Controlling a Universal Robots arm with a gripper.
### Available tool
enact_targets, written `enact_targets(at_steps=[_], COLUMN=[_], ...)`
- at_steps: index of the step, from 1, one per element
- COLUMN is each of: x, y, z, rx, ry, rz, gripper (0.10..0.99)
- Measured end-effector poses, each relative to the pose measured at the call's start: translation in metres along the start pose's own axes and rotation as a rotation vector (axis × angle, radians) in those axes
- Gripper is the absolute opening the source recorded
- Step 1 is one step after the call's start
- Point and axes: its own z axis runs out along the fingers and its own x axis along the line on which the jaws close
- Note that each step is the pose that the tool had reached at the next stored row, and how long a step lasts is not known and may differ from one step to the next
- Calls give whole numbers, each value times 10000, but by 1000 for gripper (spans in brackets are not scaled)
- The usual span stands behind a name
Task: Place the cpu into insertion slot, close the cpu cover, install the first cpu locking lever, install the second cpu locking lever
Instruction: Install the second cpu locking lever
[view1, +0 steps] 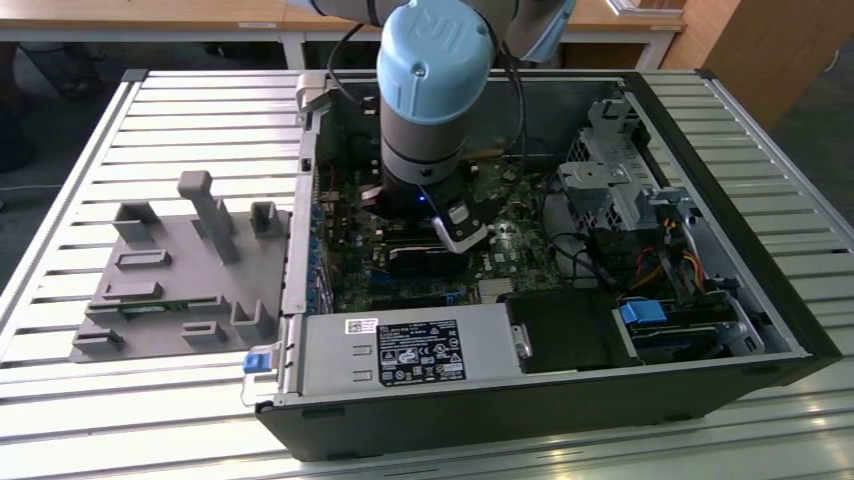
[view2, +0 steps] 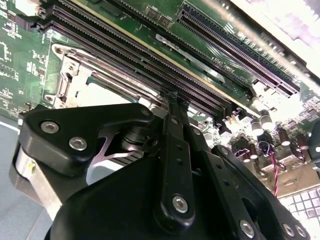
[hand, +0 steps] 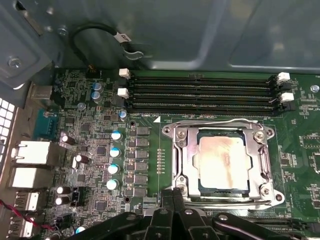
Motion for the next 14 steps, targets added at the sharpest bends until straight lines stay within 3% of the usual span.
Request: enact_targets(at_steps=[14], x=[51], y=[6], z=[-25], rx=[-89], ry=[-15], rz=[-6], gripper=[122])
